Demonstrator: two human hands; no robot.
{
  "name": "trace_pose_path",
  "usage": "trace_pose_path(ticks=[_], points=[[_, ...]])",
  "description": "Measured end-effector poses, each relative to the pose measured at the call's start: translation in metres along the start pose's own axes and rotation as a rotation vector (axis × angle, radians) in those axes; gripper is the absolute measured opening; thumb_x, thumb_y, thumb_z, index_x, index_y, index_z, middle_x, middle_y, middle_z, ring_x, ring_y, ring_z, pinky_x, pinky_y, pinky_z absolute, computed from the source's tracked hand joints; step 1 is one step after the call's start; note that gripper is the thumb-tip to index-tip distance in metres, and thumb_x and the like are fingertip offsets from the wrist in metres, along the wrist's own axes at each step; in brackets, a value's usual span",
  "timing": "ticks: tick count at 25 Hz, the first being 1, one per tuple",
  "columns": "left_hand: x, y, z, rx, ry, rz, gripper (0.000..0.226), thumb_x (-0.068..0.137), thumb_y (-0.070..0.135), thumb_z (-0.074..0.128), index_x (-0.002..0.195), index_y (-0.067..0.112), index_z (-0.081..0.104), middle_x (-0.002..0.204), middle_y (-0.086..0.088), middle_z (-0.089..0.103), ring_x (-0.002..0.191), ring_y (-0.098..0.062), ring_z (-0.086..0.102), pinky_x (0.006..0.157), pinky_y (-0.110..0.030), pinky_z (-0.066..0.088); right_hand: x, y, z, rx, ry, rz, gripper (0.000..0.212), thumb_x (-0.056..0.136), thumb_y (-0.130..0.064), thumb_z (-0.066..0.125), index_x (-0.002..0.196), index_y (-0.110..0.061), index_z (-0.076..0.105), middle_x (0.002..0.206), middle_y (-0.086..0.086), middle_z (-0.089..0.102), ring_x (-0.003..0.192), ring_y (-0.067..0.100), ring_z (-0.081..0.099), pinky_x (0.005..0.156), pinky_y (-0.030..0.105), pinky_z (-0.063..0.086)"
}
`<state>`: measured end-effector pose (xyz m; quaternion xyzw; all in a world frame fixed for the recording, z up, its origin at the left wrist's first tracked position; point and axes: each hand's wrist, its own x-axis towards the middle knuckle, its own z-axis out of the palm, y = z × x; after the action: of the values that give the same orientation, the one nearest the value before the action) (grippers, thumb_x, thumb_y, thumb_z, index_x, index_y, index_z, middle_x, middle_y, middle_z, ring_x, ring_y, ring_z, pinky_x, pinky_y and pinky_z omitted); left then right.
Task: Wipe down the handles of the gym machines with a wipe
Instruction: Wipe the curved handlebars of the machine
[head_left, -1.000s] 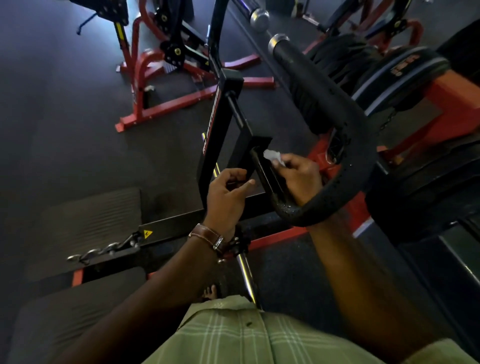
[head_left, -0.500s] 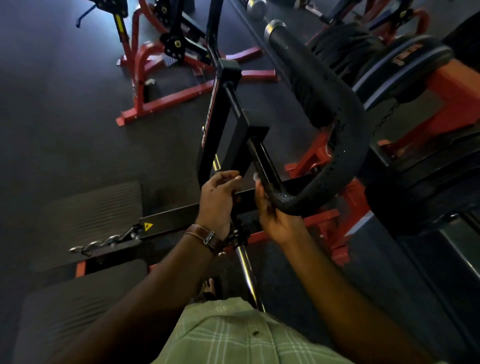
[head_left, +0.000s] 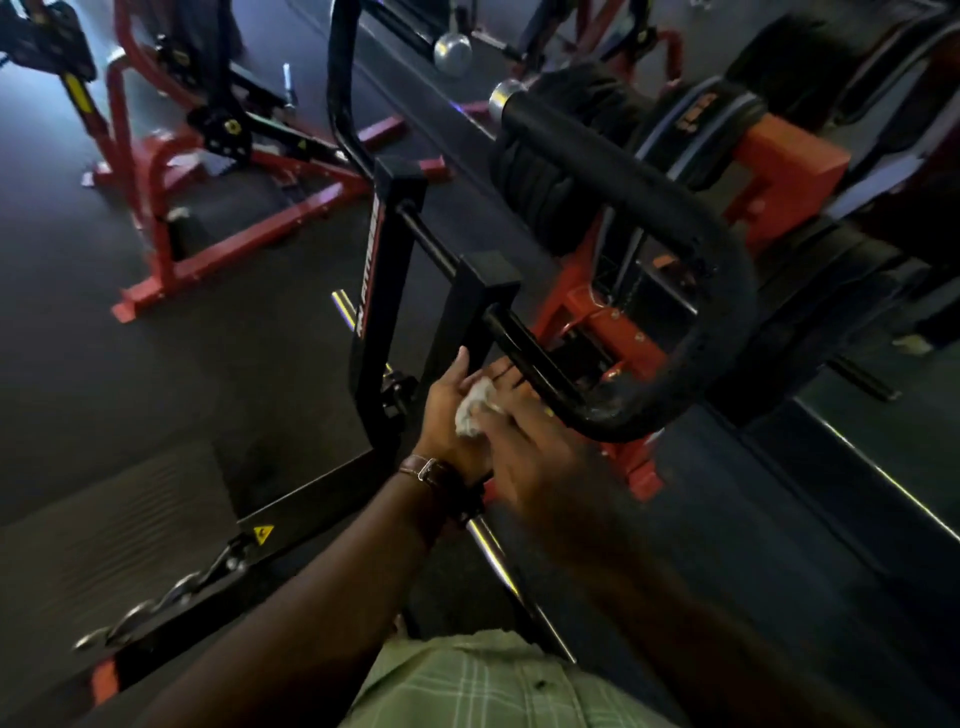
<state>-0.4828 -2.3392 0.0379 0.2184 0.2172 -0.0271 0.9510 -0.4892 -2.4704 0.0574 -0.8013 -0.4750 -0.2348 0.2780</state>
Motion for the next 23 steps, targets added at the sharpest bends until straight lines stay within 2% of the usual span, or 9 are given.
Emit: trace_pose_path(ticks=[2, 4, 8, 12, 14, 17, 20, 21, 23], points=[[0.001, 0.006, -0.002, -0.088, -0.091, -0.045, 0.069, 0.103, 0.056, 0.028, 0.102, 0.006, 0.075, 0.107, -0.014, 0.073, 0.098, -0.026, 0.072, 0.084, -0.035, 0.057, 0.044, 0.004, 0.009, -0.354, -0.049, -0.082, 0.026, 0.095, -0.010, 0.052, 0.110, -0.001, 0.072, 0.117, 0.014, 0.067, 0.107, 0.027, 0.061, 0.087, 0.034, 0.051], [0.002, 0.009, -0.003, -0.132, -0.138, -0.051, 0.063, 0.102, 0.058, 0.031, 0.129, 0.010, 0.063, 0.131, -0.014, 0.064, 0.117, -0.029, 0.065, 0.095, -0.042, 0.050, 0.086, 0.007, 0.018, -0.550, -0.140, -0.012, 0.025, 0.089, -0.016, 0.050, 0.097, -0.006, 0.073, 0.110, 0.011, 0.066, 0.100, 0.025, 0.061, 0.080, 0.035, 0.049], [0.006, 0.014, -0.005, -0.230, -0.216, -0.147, 0.063, 0.097, 0.057, 0.042, 0.136, 0.010, 0.057, 0.134, -0.016, 0.062, 0.118, -0.033, 0.064, 0.098, -0.048, 0.047, 0.089, 0.013, 0.022, -0.600, -0.392, -0.051, 0.015, 0.088, -0.016, 0.063, 0.095, -0.006, 0.071, 0.109, 0.011, 0.063, 0.101, 0.026, 0.062, 0.082, 0.036, 0.054], [0.016, 0.017, -0.018, -0.115, -0.245, -0.187, 0.080, 0.085, 0.063, 0.051, 0.140, 0.005, 0.055, 0.146, -0.018, 0.051, 0.138, -0.033, 0.046, 0.121, -0.048, 0.023, 0.054, 0.006, 0.002, -0.554, -0.453, -0.080, 0.023, 0.089, -0.012, 0.050, 0.101, -0.002, 0.066, 0.105, 0.014, 0.062, 0.095, 0.029, 0.062, 0.076, 0.042, 0.056], [0.017, 0.017, -0.020, -0.141, -0.257, -0.184, 0.079, 0.087, 0.065, 0.051, 0.143, 0.008, 0.052, 0.146, -0.017, 0.051, 0.139, -0.033, 0.045, 0.121, -0.048, 0.023, 0.074, 0.003, 0.014, -0.583, -0.465, -0.030, 0.031, 0.090, -0.015, 0.042, 0.098, -0.001, 0.067, 0.107, 0.015, 0.062, 0.093, 0.029, 0.063, 0.071, 0.039, 0.056], [0.016, 0.023, -0.022, -0.187, -0.279, -0.190, 0.078, 0.088, 0.067, 0.050, 0.141, 0.009, 0.053, 0.144, -0.016, 0.054, 0.137, -0.033, 0.047, 0.120, -0.048, 0.025, 0.102, 0.001, 0.037, -0.644, -0.487, -0.048, 0.018, 0.089, -0.014, 0.057, 0.091, -0.004, 0.071, 0.109, 0.014, 0.064, 0.095, 0.026, 0.063, 0.075, 0.035, 0.054], [0.017, 0.034, -0.022, -0.063, -0.290, -0.216, 0.094, 0.080, 0.072, 0.055, 0.143, 0.003, 0.048, 0.148, -0.014, 0.047, 0.136, -0.031, 0.045, 0.119, -0.051, 0.025, 0.076, 0.003, 0.015, -0.639, -0.570, -0.112, 0.016, 0.093, -0.015, 0.057, 0.100, -0.006, 0.068, 0.111, 0.012, 0.060, 0.099, 0.027, 0.060, 0.079, 0.038, 0.054], [0.017, 0.037, -0.022, -0.016, -0.275, -0.219, 0.091, 0.081, 0.070, 0.057, 0.139, 0.001, 0.049, 0.143, -0.014, 0.050, 0.130, -0.029, 0.048, 0.118, -0.049, 0.027, 0.062, 0.001, 0.000, -0.633, -0.569, -0.124, 0.015, 0.093, -0.013, 0.056, 0.099, -0.006, 0.068, 0.109, 0.011, 0.060, 0.095, 0.027, 0.060, 0.076, 0.038, 0.054], [0.014, 0.039, -0.018, 0.039, -0.246, -0.189, 0.061, 0.090, 0.056, 0.059, 0.121, 0.003, 0.060, 0.117, -0.013, 0.065, 0.107, -0.027, 0.062, 0.108, -0.039, 0.042, 0.039, -0.003, -0.026, -0.657, -0.544, -0.078, 0.017, 0.086, -0.008, 0.056, 0.094, -0.004, 0.070, 0.105, 0.013, 0.063, 0.089, 0.028, 0.064, 0.071, 0.038, 0.056]])
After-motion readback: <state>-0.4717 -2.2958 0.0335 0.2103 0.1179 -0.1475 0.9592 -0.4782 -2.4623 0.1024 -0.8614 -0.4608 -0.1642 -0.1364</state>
